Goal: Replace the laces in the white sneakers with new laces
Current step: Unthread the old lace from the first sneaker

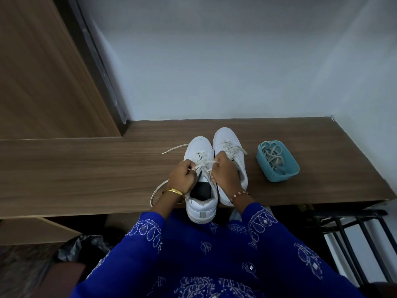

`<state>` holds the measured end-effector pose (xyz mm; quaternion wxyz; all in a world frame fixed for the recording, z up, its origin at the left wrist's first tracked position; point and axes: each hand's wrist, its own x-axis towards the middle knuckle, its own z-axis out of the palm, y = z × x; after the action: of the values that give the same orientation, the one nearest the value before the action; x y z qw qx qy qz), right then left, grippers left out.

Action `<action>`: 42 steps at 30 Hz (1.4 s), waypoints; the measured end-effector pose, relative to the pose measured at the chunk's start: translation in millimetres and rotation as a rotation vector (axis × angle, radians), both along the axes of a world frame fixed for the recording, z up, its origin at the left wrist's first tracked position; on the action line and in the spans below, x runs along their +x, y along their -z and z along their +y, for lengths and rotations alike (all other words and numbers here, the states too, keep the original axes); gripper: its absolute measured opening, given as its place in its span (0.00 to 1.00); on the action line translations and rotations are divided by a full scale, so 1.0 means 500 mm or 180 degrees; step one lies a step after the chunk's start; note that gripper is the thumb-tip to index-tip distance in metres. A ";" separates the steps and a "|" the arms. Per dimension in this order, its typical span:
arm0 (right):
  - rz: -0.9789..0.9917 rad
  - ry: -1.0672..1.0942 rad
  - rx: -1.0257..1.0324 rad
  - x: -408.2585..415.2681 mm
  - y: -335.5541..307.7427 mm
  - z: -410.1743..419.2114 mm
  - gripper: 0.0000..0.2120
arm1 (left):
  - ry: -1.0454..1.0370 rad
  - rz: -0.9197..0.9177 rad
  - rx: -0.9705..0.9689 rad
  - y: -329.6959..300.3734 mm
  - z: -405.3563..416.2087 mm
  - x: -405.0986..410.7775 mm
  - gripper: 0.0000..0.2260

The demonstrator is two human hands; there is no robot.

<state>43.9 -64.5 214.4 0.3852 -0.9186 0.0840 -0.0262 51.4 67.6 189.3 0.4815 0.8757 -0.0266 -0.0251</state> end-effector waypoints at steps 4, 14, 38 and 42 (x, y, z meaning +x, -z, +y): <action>0.0111 -0.0441 0.0030 -0.005 -0.001 -0.010 0.04 | 0.0522 -0.0251 0.0280 -0.003 0.013 0.004 0.04; 0.0647 0.0631 0.1849 0.017 -0.015 -0.002 0.11 | -0.0371 0.1080 -0.1811 0.003 0.022 0.016 0.13; -0.0439 0.0220 0.2777 0.166 -0.268 -0.038 0.16 | -0.0402 0.0871 -0.2695 -0.218 0.043 0.141 0.16; -0.0261 0.0242 0.2733 0.164 -0.225 -0.038 0.15 | -0.0408 0.1647 -0.2332 -0.221 0.045 0.139 0.15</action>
<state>125.8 -83.4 326.9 0.7342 -0.6695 0.1058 -0.0395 121.0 90.3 299.6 0.7510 0.6124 0.1418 -0.2023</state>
